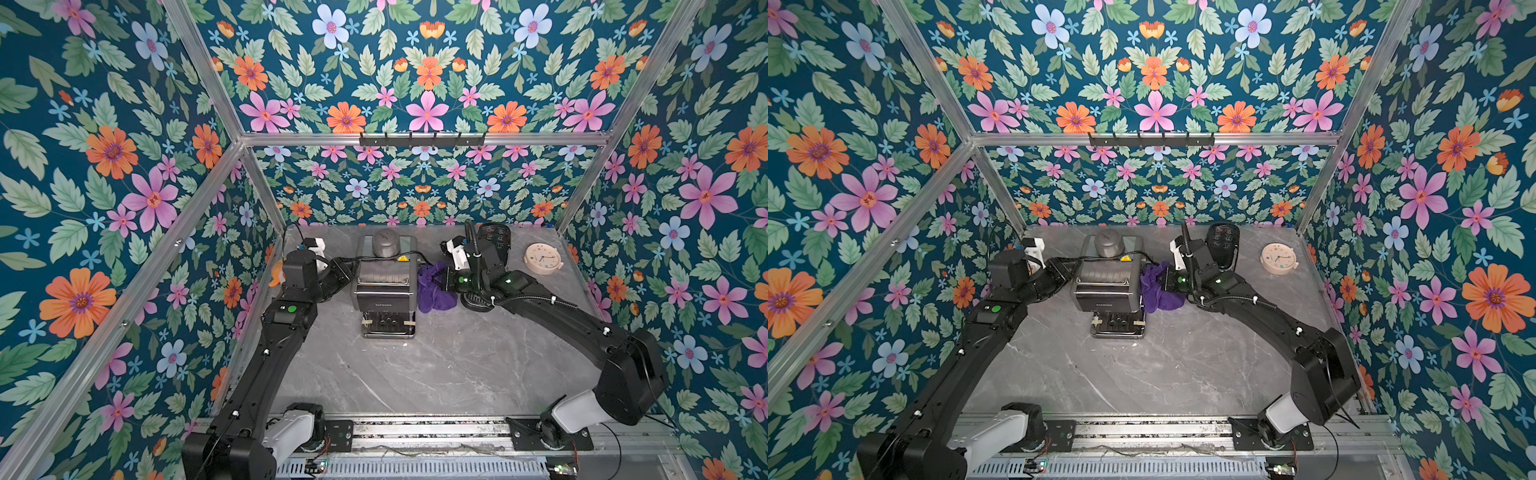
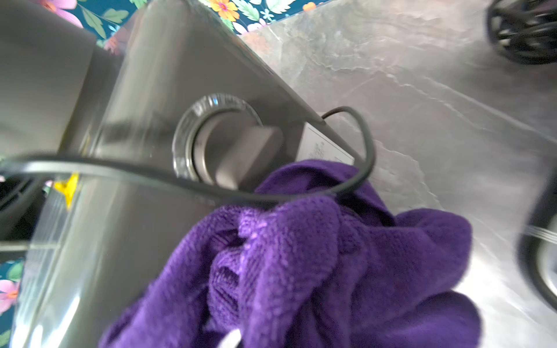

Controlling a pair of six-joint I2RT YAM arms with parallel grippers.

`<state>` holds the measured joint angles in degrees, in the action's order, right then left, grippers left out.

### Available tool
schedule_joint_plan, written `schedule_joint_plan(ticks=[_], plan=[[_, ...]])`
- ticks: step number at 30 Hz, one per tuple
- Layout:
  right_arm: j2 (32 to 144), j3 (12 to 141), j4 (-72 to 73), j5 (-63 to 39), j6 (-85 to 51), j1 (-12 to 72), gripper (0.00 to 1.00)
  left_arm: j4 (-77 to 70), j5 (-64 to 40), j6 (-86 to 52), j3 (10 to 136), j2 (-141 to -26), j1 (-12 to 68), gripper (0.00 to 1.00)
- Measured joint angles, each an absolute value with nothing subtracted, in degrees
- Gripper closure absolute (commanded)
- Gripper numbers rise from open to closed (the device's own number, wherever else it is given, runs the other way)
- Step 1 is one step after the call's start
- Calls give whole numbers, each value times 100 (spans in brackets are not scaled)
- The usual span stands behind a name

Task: Wipe the surface of a coffee machine
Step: Wipe the dirt from the surface of the coffee machine.

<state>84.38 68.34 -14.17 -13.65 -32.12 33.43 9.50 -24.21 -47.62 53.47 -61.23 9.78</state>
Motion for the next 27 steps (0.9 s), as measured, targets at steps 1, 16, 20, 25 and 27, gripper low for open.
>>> schedule_joint_plan(ticks=[1, 16, 20, 25, 27], plan=[[8326, 6790, -1470, -1286, -3153, 3347, 89, 965, -2381, -4759, 5343, -6101, 978, 68], [7091, 7321, -1966, -314, -2449, 4147, 98, 1439, -1793, -4407, 5341, -5736, 976, 64], [7135, 7793, -1938, 93, -2053, 4860, 98, 1568, -1789, -4292, 5374, -5710, 976, 64], [7773, 8558, -1946, 287, -1363, 5793, 98, 1682, -1787, -4200, 5347, -5542, 976, 63], [8051, 8790, -1944, 311, -1129, 5979, 98, 1732, -1767, -4182, 5319, -5468, 976, 63]])
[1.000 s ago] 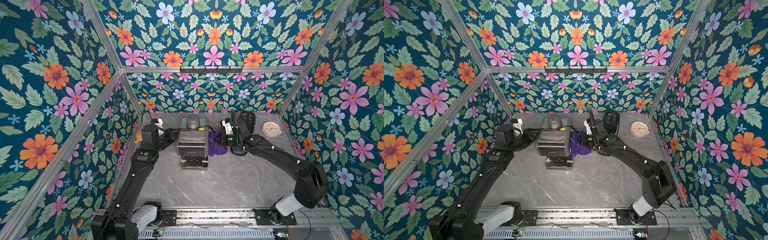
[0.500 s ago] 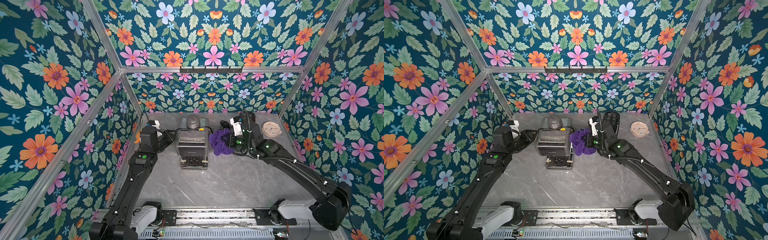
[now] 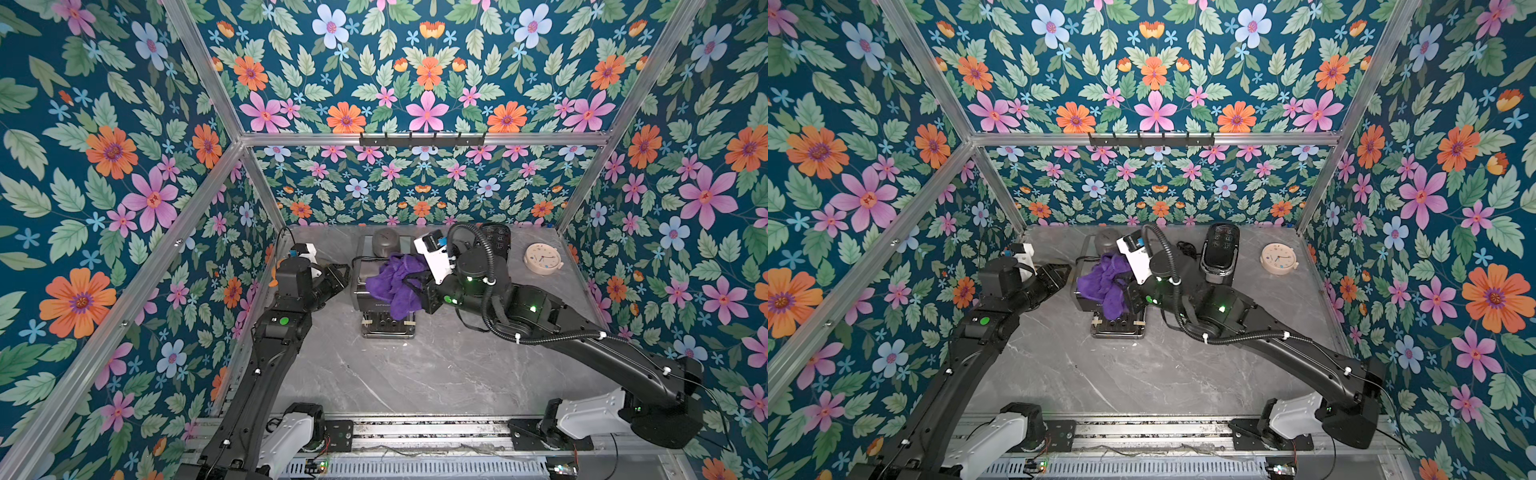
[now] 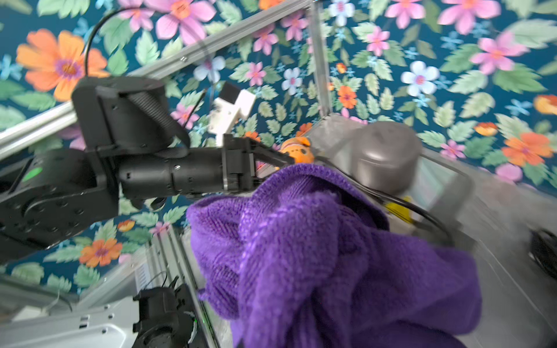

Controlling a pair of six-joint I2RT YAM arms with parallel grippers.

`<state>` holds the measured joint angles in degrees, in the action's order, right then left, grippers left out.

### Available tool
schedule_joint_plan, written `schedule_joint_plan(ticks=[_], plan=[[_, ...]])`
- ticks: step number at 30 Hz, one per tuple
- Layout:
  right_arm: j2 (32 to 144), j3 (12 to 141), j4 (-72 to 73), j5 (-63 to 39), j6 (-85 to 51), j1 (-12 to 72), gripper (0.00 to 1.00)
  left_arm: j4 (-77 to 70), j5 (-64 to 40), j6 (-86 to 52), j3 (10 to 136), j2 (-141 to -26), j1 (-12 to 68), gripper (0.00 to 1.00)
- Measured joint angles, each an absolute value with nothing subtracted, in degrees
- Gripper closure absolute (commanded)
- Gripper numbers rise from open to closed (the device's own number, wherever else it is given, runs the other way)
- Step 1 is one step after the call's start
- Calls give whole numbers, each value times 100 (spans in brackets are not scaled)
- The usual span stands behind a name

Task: Wipe the surface of a coffee machine
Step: Wipe the dirt from the surface of the coffee machine.

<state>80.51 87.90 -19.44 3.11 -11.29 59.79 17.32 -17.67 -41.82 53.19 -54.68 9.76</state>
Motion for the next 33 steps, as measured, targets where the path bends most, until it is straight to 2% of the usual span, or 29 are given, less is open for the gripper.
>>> schedule_joint_plan(ticks=[6, 14, 21, 24, 28, 33], plan=[[8497, 8687, -1931, 285, -711, 6224, 100, 1900, -1638, -4134, 5310, -5277, 976, 63], [7701, 7061, -1664, 316, -993, 6250, 100, 2097, -1594, -4053, 5310, -5212, 976, 63], [6678, 5590, -1039, 1000, -1929, 6241, 100, 2047, -1610, -4091, 5190, -5382, 976, 62], [6477, 5164, -961, 1177, -2674, 5953, 100, 1949, -1702, -4193, 5144, -5433, 976, 62], [6479, 4661, -456, 1059, -3610, 5430, 100, 1874, -1964, -4233, 5212, -5627, 976, 62], [6886, 4678, 69, 639, -4160, 5111, 100, 1667, -2097, -4447, 5148, -5736, 958, 62]])
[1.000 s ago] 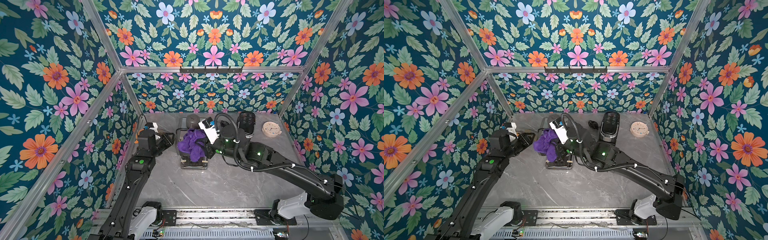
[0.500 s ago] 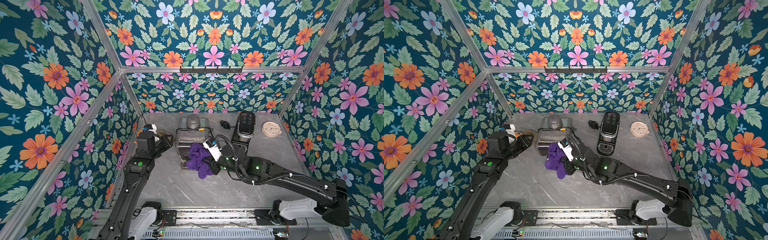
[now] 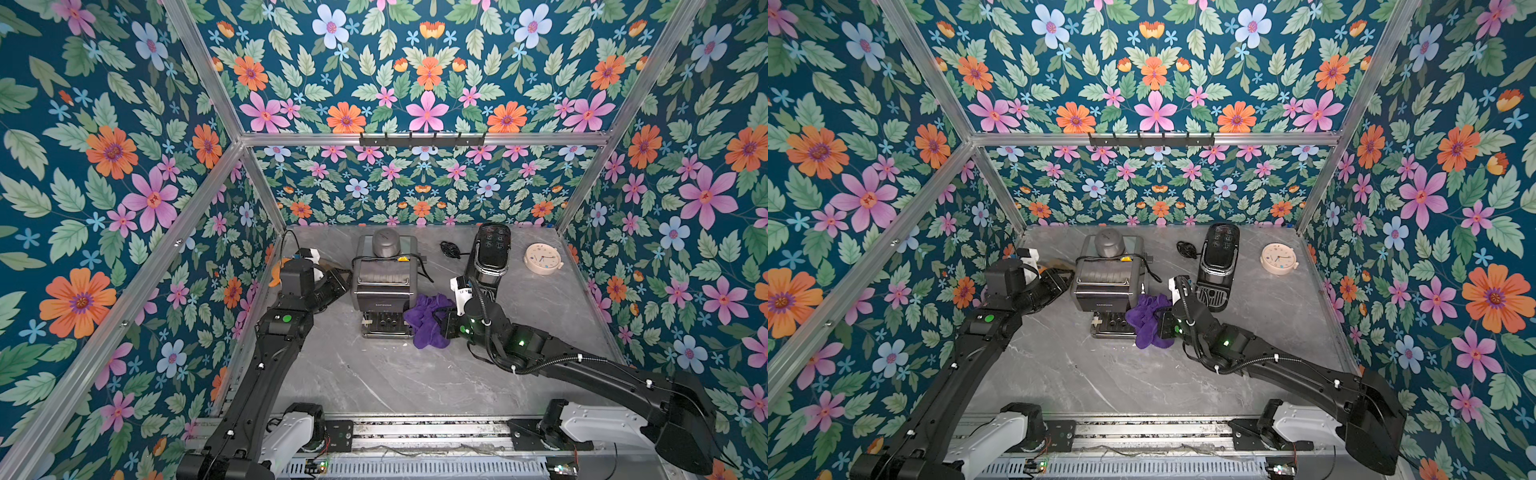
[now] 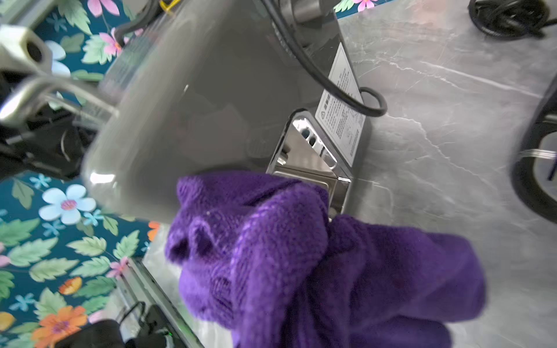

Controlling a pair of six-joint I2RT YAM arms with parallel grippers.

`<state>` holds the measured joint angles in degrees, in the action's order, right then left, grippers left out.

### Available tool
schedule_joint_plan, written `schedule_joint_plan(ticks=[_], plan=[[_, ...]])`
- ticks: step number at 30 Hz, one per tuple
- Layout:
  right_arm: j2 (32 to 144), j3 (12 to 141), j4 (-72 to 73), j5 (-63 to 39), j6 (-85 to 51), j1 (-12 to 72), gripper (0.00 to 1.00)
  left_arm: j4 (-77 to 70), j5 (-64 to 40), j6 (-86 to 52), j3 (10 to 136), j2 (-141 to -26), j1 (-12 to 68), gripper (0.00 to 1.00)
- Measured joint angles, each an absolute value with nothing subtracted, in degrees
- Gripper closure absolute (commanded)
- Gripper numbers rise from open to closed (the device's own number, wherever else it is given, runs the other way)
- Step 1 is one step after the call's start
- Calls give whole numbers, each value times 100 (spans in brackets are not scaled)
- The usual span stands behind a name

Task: Wipe the surface of a coffee machine
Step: Wipe the dirt from the surface of the coffee machine.

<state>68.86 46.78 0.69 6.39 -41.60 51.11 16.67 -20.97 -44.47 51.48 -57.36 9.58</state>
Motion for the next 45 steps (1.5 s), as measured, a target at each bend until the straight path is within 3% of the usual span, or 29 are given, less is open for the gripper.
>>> schedule_joint_plan(ticks=[17, 45], plan=[[8042, 4473, 1874, 189, -5137, 4665, 100, 1433, -2171, -4803, 5070, -5830, 950, 63], [8685, 4084, 3481, -126, -6051, 4633, 100, 1260, -2263, -4936, 4716, -5509, 950, 63]])
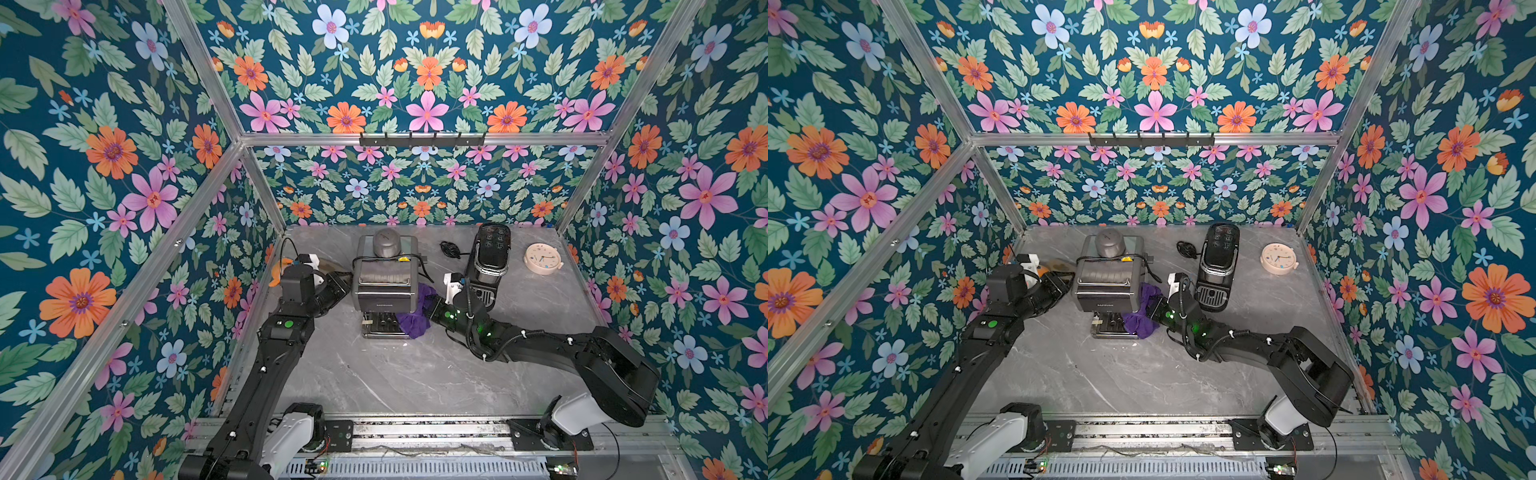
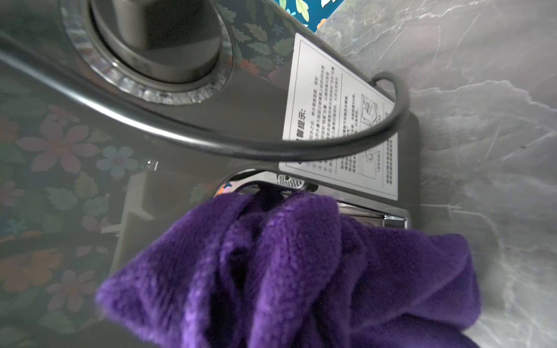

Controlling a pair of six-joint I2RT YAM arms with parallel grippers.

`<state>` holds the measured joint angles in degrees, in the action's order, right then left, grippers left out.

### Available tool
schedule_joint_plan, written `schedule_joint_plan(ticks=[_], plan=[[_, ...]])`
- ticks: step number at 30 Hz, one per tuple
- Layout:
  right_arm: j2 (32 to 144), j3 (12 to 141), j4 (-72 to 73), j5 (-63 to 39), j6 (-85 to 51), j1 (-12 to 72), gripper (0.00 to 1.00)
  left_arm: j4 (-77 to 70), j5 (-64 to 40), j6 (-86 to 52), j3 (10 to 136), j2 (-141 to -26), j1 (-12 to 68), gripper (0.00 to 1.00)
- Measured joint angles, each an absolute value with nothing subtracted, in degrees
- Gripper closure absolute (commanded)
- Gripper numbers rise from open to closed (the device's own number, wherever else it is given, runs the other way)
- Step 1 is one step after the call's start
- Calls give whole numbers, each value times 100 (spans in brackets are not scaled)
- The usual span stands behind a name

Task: Wipe the surface of a coffee machine
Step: Wipe the dirt from the surface of the coffee machine.

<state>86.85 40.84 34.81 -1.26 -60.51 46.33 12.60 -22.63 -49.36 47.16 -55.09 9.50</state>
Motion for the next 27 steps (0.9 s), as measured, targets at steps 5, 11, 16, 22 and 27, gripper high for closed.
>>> schedule_joint_plan(ticks=[5, 11, 16, 22, 27], plan=[[8569, 3837, 3721, -200, -6272, 4628, 100, 1249, -2303, -5000, 4646, -5448, 950, 63], [8493, 3653, 3911, -180, -6512, 4840, 100, 1245, -2335, -5061, 4630, -5437, 950, 64], [8591, 3546, 4130, -115, -6598, 5041, 100, 1160, -2388, -5105, 4578, -5452, 952, 65], [9271, 3511, 5137, -104, -6960, 5057, 100, 1022, -2414, -5251, 4338, -5389, 996, 65], [10191, 3693, 6292, -121, -7358, 5057, 100, 976, -2432, -5363, 4209, -5354, 1039, 66]])
